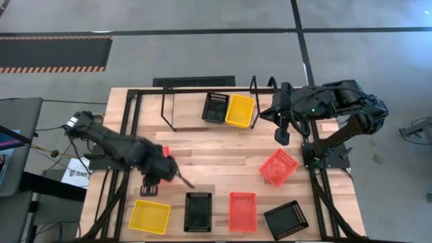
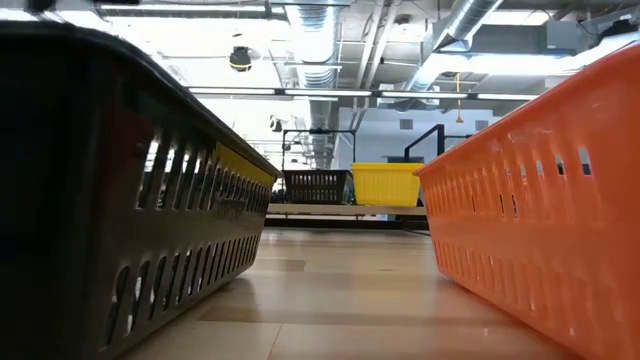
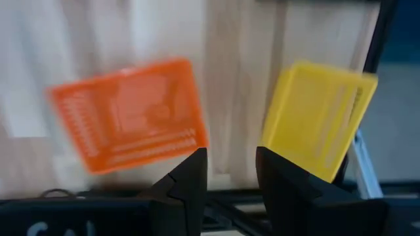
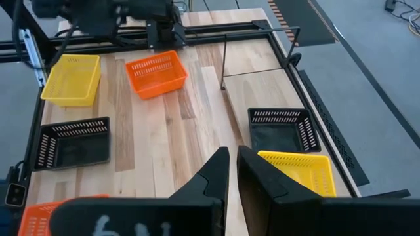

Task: Stack baskets on shelf by color
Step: Stack the yellow basket on the yellow basket on the shelf

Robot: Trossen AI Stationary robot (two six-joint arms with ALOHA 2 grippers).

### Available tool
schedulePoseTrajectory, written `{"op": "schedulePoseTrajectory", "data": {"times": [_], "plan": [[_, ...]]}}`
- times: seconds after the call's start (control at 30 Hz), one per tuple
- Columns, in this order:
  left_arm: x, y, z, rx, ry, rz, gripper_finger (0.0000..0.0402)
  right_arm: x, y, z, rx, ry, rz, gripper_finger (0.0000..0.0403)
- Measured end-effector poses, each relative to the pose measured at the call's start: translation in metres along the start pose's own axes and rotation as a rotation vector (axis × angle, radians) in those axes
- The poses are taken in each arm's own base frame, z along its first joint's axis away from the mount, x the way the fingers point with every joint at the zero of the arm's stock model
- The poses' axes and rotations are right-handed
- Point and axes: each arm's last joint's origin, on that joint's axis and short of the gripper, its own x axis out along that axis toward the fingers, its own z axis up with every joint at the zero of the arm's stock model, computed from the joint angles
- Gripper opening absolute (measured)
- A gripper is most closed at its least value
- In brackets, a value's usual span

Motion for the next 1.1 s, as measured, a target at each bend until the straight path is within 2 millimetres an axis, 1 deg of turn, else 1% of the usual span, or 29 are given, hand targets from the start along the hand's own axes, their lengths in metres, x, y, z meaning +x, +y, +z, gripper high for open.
{"op": "schedulePoseTrajectory", "data": {"times": [0.1,0.17,0.3,0.43,0.63,0.87,1.1], "plan": [[0.029,-0.010,-0.005,0.024,0.058,-0.041,0.0116,0.000,0.000,0.000,0.000,0.000,0.000,0.0054],[0.044,-0.016,-0.009,0.029,0.091,-0.068,0.0116,0.000,0.000,0.000,0.000,0.000,0.000,0.0054],[0.067,-0.030,-0.010,0.047,0.042,-0.132,0.0116,0.000,0.000,0.000,0.000,0.000,0.000,0.0054],[0.081,-0.043,-0.015,0.068,-0.003,-0.160,0.0116,0.000,0.000,0.000,0.000,0.001,0.000,0.0054],[0.098,-0.049,-0.029,0.075,0.038,-0.131,0.0116,0.000,0.000,0.000,-0.001,0.001,0.001,0.0054],[0.115,-0.051,-0.035,0.100,0.033,-0.141,0.0116,0.000,0.000,0.000,0.000,0.001,0.001,0.0054],[0.130,-0.045,-0.041,0.098,0.063,-0.115,0.0116,0.000,0.000,0.000,0.000,0.001,0.002,0.0054]]}}
